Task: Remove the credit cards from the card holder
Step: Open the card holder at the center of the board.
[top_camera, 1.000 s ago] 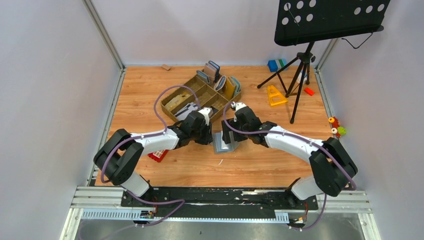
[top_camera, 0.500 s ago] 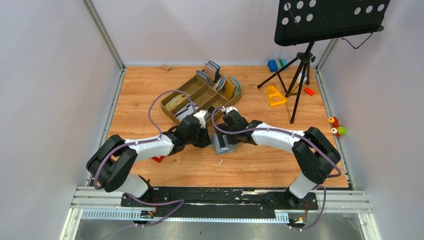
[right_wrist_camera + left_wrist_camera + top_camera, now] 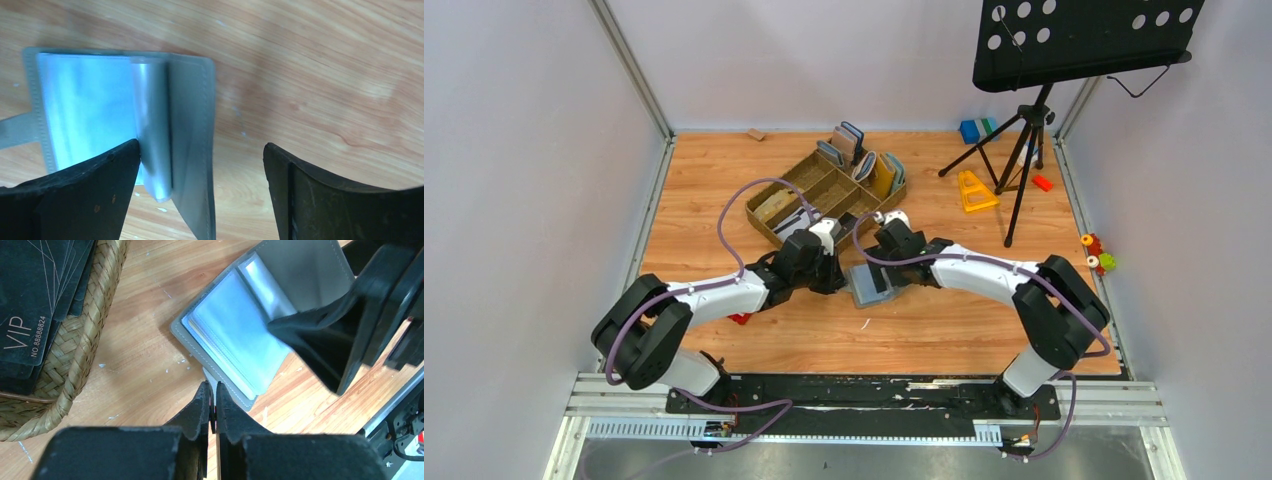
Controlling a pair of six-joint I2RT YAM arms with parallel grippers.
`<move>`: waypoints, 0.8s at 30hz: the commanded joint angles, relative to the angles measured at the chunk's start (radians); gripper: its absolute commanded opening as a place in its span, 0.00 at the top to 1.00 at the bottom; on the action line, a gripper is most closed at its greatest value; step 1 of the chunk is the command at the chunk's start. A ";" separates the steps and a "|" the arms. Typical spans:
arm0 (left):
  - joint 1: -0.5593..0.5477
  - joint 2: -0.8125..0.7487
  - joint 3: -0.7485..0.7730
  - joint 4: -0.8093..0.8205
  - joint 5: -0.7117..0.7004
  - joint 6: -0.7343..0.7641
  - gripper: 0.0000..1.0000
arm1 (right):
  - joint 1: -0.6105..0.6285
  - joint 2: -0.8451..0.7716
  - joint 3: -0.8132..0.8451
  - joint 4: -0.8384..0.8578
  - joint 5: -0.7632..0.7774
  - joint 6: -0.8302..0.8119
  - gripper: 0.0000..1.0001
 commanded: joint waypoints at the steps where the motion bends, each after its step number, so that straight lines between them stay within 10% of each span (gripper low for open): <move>1: -0.001 -0.037 0.006 -0.003 -0.024 0.018 0.96 | -0.060 -0.083 -0.050 -0.001 -0.010 -0.039 0.09; 24: -0.001 -0.061 0.031 -0.038 0.009 0.044 0.96 | -0.236 -0.225 -0.092 0.044 -0.355 -0.047 0.13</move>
